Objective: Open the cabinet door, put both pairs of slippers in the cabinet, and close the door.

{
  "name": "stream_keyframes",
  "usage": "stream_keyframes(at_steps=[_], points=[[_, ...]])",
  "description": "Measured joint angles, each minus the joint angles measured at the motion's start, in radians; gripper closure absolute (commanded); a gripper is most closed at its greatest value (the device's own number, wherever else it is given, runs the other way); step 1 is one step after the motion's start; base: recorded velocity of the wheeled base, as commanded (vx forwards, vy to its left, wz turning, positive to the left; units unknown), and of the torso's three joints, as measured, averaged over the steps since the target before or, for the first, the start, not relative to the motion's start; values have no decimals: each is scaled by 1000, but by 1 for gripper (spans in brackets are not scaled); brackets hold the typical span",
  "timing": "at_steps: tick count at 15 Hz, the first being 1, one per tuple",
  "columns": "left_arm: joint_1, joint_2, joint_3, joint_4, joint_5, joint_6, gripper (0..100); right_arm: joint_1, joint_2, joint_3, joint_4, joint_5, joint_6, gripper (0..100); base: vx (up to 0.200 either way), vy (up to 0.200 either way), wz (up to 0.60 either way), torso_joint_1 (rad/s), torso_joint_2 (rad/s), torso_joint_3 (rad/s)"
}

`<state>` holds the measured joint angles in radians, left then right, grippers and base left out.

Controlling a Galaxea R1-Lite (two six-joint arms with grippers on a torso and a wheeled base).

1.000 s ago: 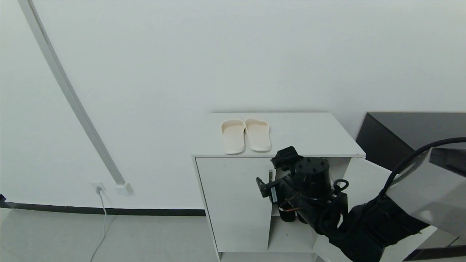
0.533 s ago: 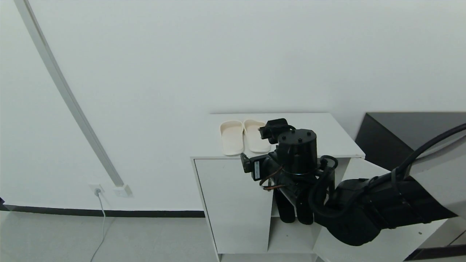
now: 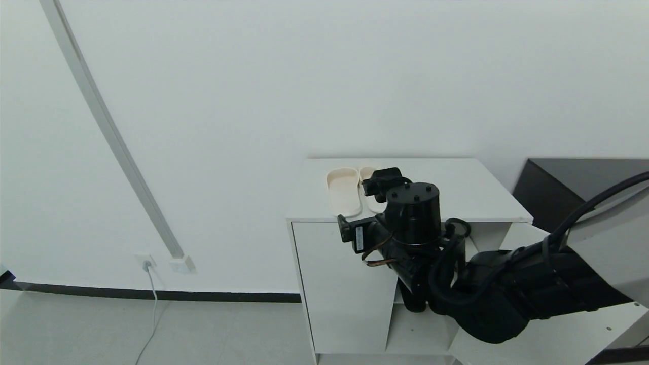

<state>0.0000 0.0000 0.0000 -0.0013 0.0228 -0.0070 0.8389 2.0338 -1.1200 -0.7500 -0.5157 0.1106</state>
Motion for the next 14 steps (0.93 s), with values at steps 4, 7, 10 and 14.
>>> stream_keyframes(at_steps=[4,7,10,14], points=[[0,0,0,0,-4,1,100,-3,13,0,4,-19,1,0,150,0,0,-2,1,3],[0,0,0,0,-5,3,100,-7,23,8,1,-21,3,0,200,0,0,-4,4,4],[0,0,0,0,-5,2,100,-6,29,9,-1,-23,24,0,200,0,0,10,2,2],[0,0,0,0,-3,1,100,-10,44,16,-1,-23,28,0,150,0,0,4,2,3]])
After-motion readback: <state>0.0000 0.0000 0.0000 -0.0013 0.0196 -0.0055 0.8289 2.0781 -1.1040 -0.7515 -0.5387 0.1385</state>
